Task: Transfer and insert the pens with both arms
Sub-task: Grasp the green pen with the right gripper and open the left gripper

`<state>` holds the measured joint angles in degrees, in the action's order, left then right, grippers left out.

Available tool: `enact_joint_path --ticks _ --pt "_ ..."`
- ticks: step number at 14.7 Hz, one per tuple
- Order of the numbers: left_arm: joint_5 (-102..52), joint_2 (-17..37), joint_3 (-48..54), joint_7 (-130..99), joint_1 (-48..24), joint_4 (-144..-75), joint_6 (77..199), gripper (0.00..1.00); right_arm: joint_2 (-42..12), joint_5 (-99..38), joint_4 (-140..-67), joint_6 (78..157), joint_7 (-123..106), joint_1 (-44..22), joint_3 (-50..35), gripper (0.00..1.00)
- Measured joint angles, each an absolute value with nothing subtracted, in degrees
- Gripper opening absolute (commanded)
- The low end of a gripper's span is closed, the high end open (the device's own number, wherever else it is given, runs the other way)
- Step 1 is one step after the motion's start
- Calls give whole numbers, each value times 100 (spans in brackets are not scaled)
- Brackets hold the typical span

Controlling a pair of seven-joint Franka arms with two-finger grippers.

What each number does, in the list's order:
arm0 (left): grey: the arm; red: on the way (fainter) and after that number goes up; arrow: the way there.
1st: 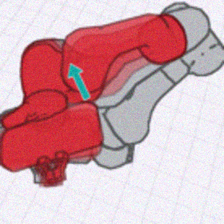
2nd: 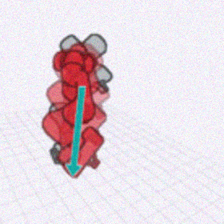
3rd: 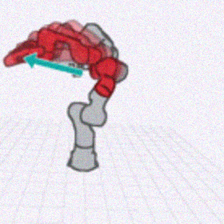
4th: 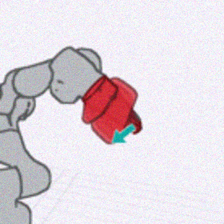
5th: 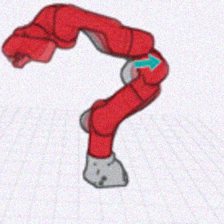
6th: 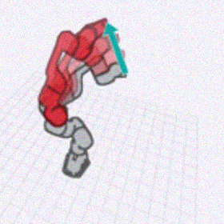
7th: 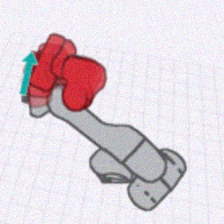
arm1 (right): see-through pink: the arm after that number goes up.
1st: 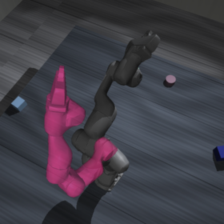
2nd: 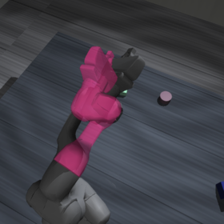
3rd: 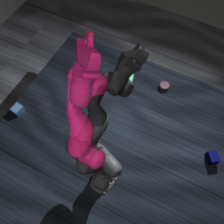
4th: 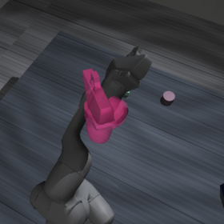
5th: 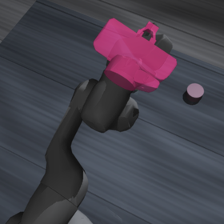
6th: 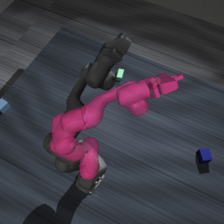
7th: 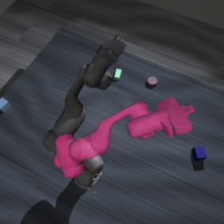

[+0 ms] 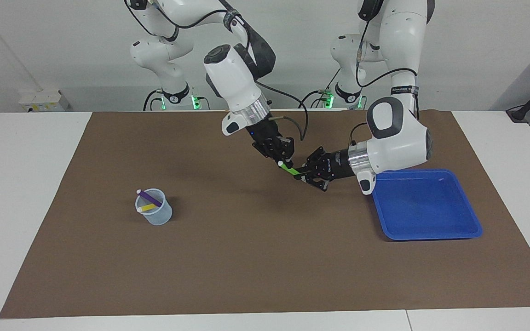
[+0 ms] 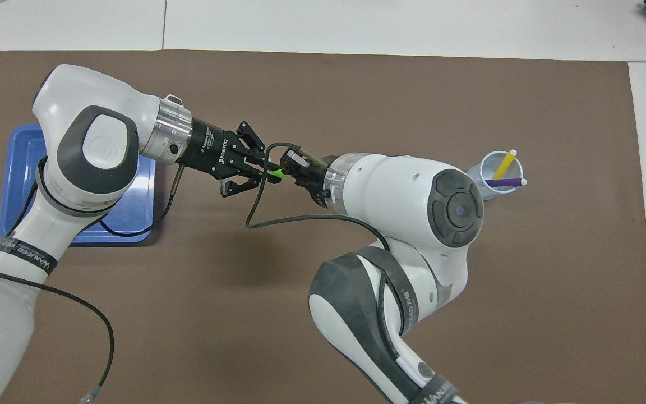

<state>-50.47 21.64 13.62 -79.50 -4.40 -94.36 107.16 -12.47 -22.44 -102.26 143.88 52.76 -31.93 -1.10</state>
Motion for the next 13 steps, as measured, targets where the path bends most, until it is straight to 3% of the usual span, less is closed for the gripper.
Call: enact_joint_path --ticks 1,6,9,12,13 --pt "-5047 2162 1362 -7950 -440 -9438 10716 6 -1247 -2244 -10225 14390 5223 -3189 -110 0" --pt "-5053 2159 1365 -7956 -451 -9456 10719 11 -1247 -2244 -10214 14417 5193 -3191 -121 0" --pt "-5053 2159 1365 -7970 -457 -9459 10726 60 -1247 -2244 -10215 14416 5189 -3183 -115 0" --pt "-5052 2146 1344 -7972 -456 -9502 10726 100 -1251 -2244 -10220 14405 4924 -3102 -97 0" --pt "-5052 2132 1343 -7972 -457 -9510 10726 100 -1252 -2244 -10221 14392 4772 -3053 -96 0"
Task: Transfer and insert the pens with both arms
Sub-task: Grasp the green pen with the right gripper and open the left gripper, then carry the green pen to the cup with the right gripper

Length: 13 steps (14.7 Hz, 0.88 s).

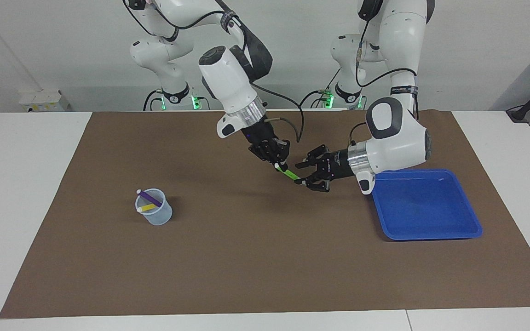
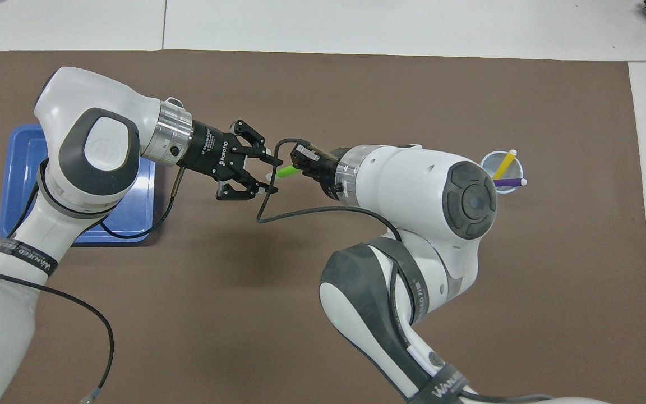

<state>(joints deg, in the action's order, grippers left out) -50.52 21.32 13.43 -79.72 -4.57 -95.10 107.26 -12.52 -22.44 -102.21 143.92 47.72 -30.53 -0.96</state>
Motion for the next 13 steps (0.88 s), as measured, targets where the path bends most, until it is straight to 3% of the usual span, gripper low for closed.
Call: enact_joint_path --ticks 4,9,13 --pt "-4989 1929 1306 -7971 -454 -9651 10722 100 -1240 -2139 -10187 13921 3571 -2729 -74 0" --pt "-3719 1619 1294 -7964 -457 -9786 10722 100 -1048 -1354 -9887 12551 1211 -1761 -31 0" --pt "-3228 1502 1275 -7480 -454 -9791 10709 100 -1001 -78 -9730 12284 337 -1506 -20 0"
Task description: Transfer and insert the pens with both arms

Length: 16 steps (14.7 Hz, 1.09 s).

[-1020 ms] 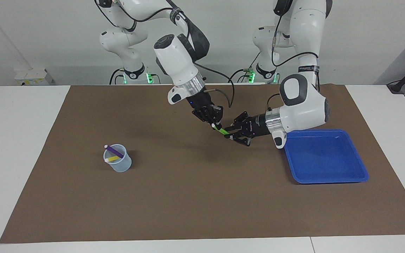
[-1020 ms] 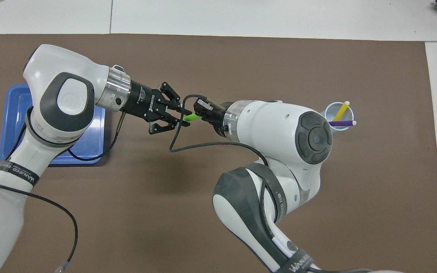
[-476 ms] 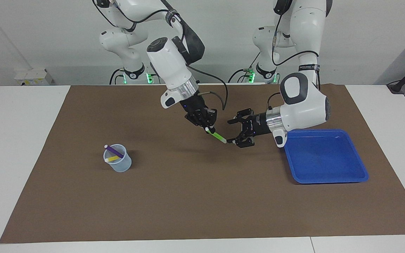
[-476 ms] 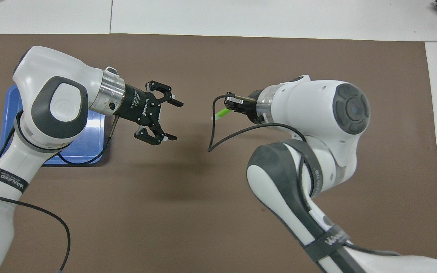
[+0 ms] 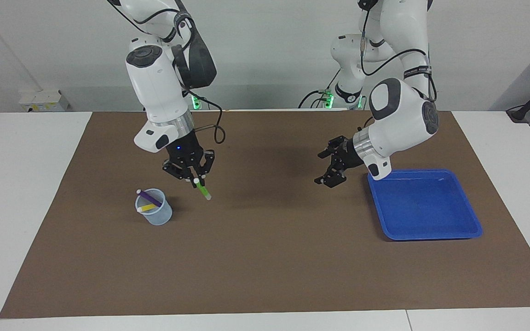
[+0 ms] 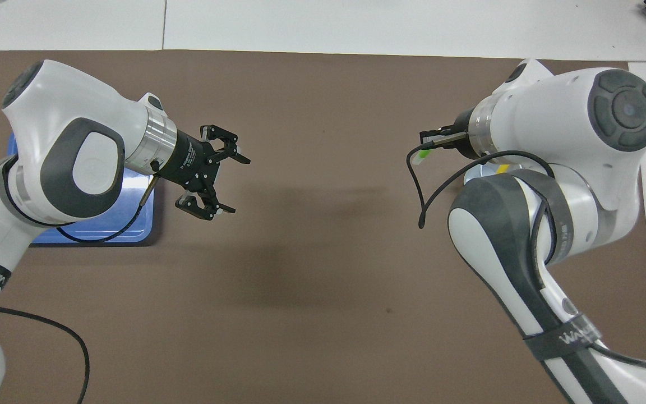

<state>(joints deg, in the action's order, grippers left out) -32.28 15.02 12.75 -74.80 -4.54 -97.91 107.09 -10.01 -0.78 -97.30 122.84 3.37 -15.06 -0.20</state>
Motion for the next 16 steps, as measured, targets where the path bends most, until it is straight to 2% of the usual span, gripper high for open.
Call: enact_joint_path --ticks 3,8,16 --pt "-2980 1442 1241 -6719 -382 -9799 10685 100 -1001 344 -9670 12207 -351 -1290 -17 0" --pt "-2068 1333 1203 -4830 -146 -9800 10597 100 -1001 365 -9687 12143 -1252 -566 -11 0" --pt "-731 1179 1183 -1181 11 -9680 10637 100 -805 365 -10303 12128 -1287 -407 -15 0"
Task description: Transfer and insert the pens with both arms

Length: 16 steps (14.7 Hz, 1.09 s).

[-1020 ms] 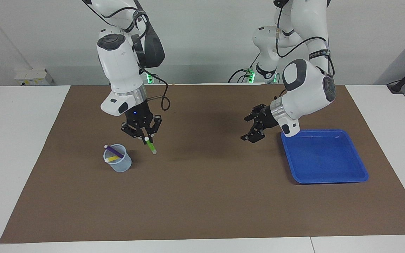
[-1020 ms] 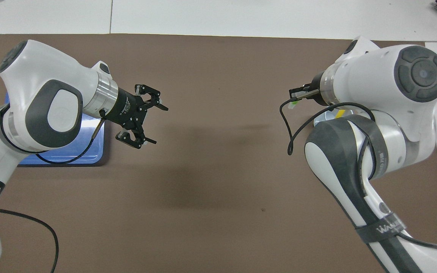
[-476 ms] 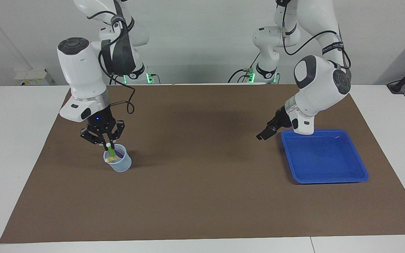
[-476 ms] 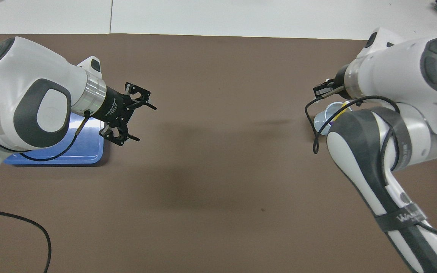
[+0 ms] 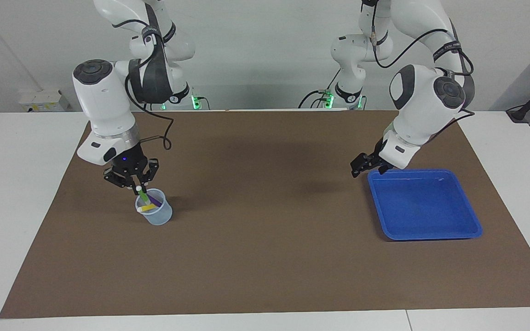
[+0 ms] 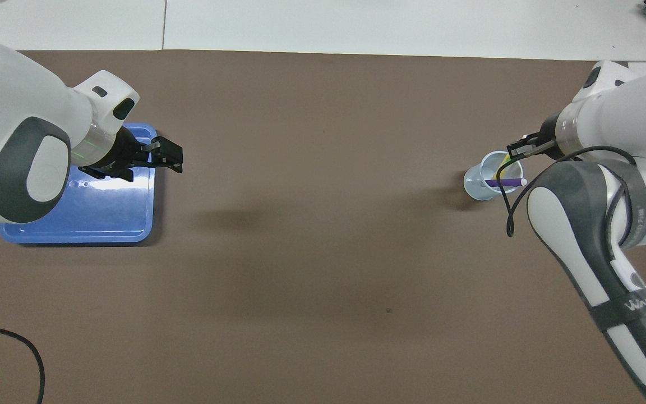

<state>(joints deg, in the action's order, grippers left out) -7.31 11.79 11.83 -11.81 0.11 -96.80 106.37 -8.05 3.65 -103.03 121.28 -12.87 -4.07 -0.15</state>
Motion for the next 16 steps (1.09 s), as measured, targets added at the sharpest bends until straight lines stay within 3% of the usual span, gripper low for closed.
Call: enact_joint_path --ticks 6,14,15,16 --pt "15 1099 1177 -381 141 -9288 10647 100 -640 365 -10575 12151 -1286 -410 -29 0" --pt "80 457 1147 -150 519 -9294 10567 100 -636 361 -10589 12254 -1245 -442 -100 0" --pt "80 449 1145 -125 582 -9300 10566 100 -636 361 -10589 12255 -1245 -442 -100 5" --pt "80 449 1141 -111 614 -9301 10566 100 -636 361 -10589 12255 -1245 -442 -100 27"
